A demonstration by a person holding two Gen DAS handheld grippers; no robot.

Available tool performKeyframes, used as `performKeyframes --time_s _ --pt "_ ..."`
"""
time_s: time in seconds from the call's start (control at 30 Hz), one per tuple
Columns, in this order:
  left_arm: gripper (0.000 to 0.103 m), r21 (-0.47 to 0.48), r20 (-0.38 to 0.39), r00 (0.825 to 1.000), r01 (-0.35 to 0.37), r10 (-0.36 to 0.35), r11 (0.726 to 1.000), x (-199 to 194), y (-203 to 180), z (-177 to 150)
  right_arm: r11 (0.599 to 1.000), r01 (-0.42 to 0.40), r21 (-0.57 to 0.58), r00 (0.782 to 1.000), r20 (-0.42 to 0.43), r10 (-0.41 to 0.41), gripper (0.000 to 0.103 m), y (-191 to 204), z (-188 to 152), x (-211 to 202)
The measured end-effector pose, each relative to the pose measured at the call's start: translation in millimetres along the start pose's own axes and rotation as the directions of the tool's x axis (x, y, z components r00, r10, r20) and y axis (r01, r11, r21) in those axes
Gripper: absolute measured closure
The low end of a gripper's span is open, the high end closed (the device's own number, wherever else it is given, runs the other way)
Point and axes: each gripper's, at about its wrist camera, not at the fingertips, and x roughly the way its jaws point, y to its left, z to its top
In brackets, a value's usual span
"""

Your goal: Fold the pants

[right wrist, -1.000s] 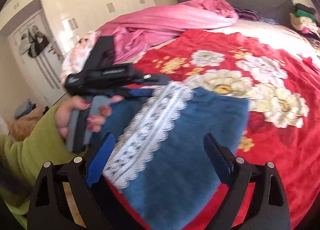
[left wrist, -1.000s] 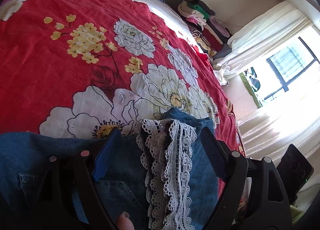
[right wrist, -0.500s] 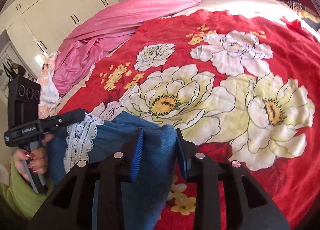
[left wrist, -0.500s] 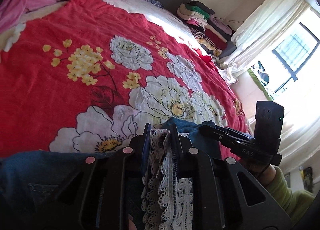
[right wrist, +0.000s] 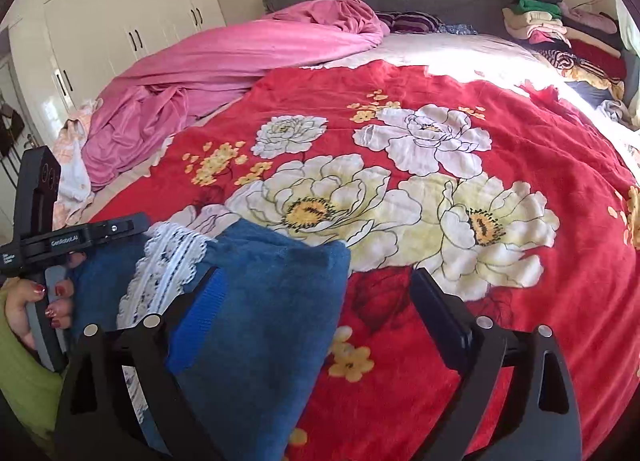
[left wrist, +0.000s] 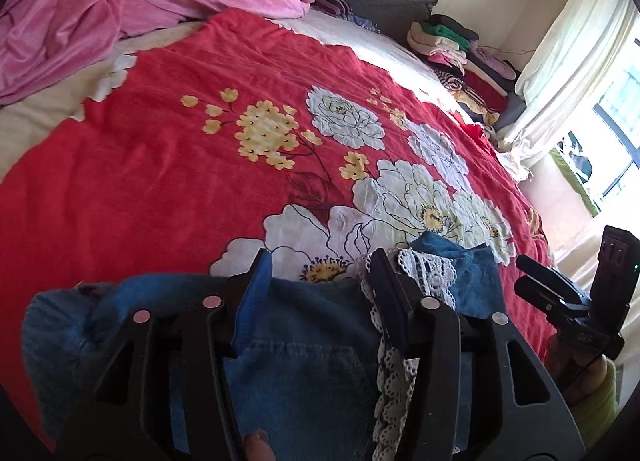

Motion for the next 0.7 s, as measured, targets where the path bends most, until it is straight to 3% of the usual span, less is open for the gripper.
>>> performKeyframes --time_s 0.17,0.33,0.53,0.6,0.7 --pt "0.054 0.014 0.061 0.996 -0.068 0.067 0.998 -40.6 -1.6 -15.9 0.999 -0.026 -0.025 0.998 -0.05 0.024 0.01 13.2 -26.0 -19.2" --pt "0.054 -0.001 0.056 0.996 -0.075 0.075 0.997 -66.7 0.7 -42.9 0.997 -0.036 -0.068 0.996 -0.084 0.03 0.01 27.6 -51.0 -33.9" --pt "0.054 -0.002 -0.049 0.999 0.019 -0.019 1.0 -70.9 -13.3 -80.3 0.993 -0.033 -0.111 0.993 -0.115 0.02 0.01 40.1 -75.0 -40.0" --pt "0.054 -0.033 -0.101 0.991 0.084 -0.087 0.996 -66.8 -16.8 -90.8 0.994 -0.026 -0.108 0.993 -0.121 0.013 0.01 40.8 -80.2 -40.4" --pt "0.054 -0.015 -0.159 0.983 0.095 -0.096 0.995 -57.1 -29.6 -107.1 0.993 -0.048 -0.106 0.992 -0.125 0.035 0.01 44.1 -86.0 -42.5"
